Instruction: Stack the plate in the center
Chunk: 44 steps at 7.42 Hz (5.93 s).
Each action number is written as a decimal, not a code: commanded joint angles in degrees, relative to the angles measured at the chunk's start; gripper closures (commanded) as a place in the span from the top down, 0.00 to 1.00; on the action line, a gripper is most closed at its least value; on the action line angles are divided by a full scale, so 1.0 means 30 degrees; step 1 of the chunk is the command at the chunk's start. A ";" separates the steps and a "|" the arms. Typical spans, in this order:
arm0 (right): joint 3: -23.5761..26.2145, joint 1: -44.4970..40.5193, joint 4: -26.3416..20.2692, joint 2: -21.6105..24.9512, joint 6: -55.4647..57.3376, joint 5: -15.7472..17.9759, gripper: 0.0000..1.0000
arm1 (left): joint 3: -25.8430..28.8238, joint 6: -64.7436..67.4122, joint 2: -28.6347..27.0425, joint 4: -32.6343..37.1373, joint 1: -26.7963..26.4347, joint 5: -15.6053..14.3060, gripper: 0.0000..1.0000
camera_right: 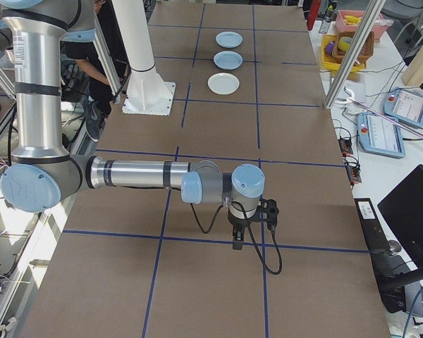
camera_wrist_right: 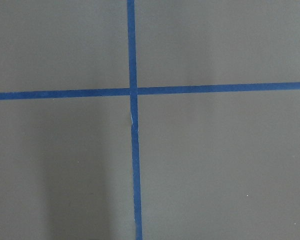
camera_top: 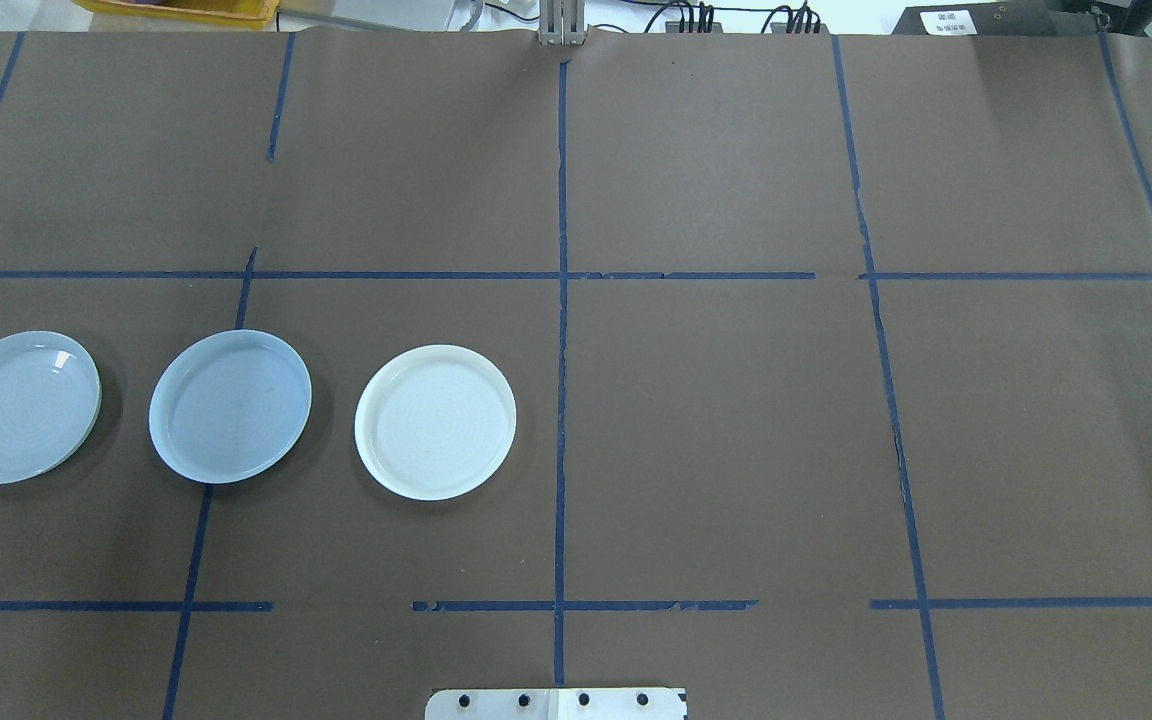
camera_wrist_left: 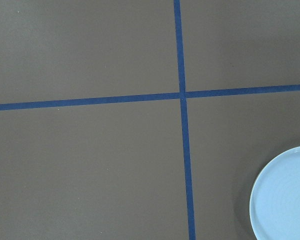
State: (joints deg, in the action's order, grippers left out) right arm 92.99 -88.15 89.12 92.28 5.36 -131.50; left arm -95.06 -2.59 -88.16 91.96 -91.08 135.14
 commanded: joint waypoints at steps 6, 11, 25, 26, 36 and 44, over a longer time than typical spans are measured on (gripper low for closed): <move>0.0000 0.0000 0.0000 0.0000 0.0000 -0.0025 1.00 | 0.0862 0.5081 -0.0175 0.4130 0.4392 0.1947 1.00; 0.0000 0.0000 0.0000 0.0000 0.0001 -0.0025 1.00 | 0.3147 1.3051 0.1114 1.2439 0.8150 -0.0924 1.00; 0.0000 0.0000 0.0000 0.0000 -0.0028 -0.0025 1.00 | 0.4325 1.2788 0.0880 1.2881 0.9999 -0.0867 0.05; 0.0000 0.0000 0.0000 0.0000 0.0000 0.0004 1.00 | 0.4237 1.2788 0.0909 1.2881 0.9941 -0.0837 0.00; 0.0000 0.0000 0.0000 0.0000 0.0001 -0.0025 1.00 | -0.1035 1.1409 0.0942 0.6313 0.4665 0.0803 0.00; 0.0000 0.0000 0.0000 0.0000 0.0001 0.0004 1.00 | -0.0189 2.5151 0.0531 1.6456 1.3161 -0.0075 0.00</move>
State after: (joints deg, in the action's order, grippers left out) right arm 92.99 -88.16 89.12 92.28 5.36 -131.51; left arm -96.12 71.44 -85.87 140.29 -53.45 135.64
